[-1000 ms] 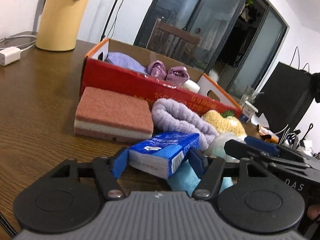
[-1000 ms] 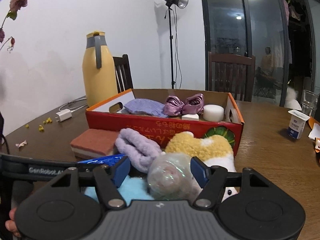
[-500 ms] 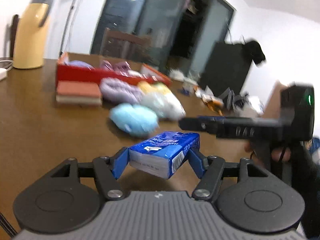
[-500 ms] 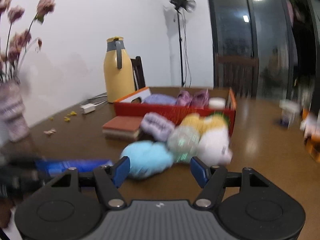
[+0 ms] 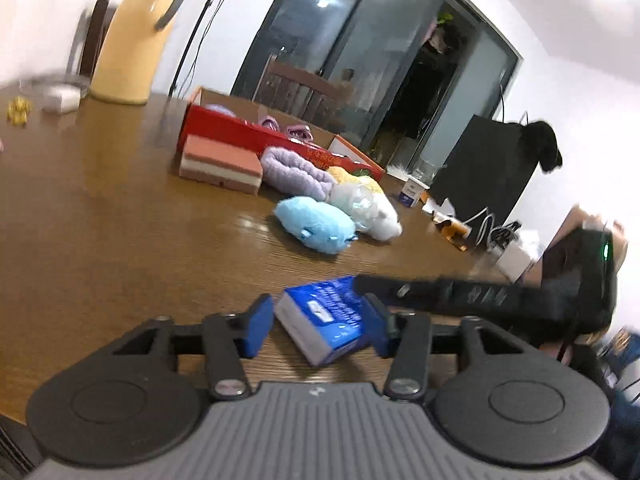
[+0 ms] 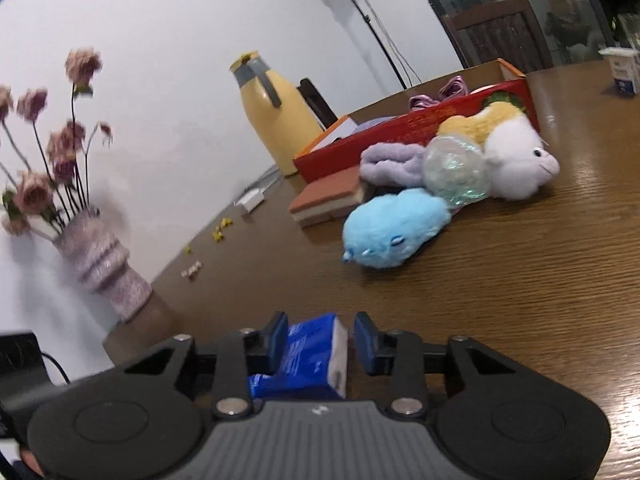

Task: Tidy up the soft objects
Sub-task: 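Lift the blue tissue pack with both tools into the box and open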

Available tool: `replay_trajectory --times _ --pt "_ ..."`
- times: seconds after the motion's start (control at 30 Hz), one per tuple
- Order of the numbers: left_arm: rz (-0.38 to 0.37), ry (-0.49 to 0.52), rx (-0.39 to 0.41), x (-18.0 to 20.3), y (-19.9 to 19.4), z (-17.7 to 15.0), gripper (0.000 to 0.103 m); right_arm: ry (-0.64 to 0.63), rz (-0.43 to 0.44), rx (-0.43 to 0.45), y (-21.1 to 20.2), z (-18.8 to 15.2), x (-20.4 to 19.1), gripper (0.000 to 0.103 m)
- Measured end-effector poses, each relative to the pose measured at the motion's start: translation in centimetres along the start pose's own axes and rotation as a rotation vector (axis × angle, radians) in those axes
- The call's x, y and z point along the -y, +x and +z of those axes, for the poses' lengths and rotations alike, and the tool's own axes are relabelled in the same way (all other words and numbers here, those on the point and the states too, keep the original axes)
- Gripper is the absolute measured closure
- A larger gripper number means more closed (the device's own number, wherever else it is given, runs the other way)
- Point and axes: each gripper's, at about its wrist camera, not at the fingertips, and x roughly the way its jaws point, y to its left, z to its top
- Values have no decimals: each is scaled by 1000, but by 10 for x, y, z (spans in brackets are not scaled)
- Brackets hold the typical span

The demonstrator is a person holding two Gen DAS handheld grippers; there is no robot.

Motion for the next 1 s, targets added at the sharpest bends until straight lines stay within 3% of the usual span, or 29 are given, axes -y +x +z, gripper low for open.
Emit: replay_trajectory --times 0.03,0.2,0.27,0.43,0.57,0.7,0.87,1.0 --pt "3 -14 -22 2 6 1 69 -5 -19 -8 0 -3 -3 80" --pt "37 -59 -45 5 16 0 87 1 -65 12 -20 -14 -14 85" --pt "36 -80 -49 3 14 2 89 11 -59 22 -29 -16 -15 87" --pt "63 -70 -55 5 18 2 88 9 -83 23 -31 -18 -15 85" --pt "77 -91 -61 2 21 3 76 25 -75 35 -30 -15 -11 84" --pt "53 -88 -78 3 24 3 71 42 -70 18 -24 -14 -9 82" --pt "41 -86 -97 4 29 1 73 23 -76 24 -18 -19 -9 84" --pt "49 -89 -86 7 31 18 82 -7 -91 52 -20 -7 -12 88"
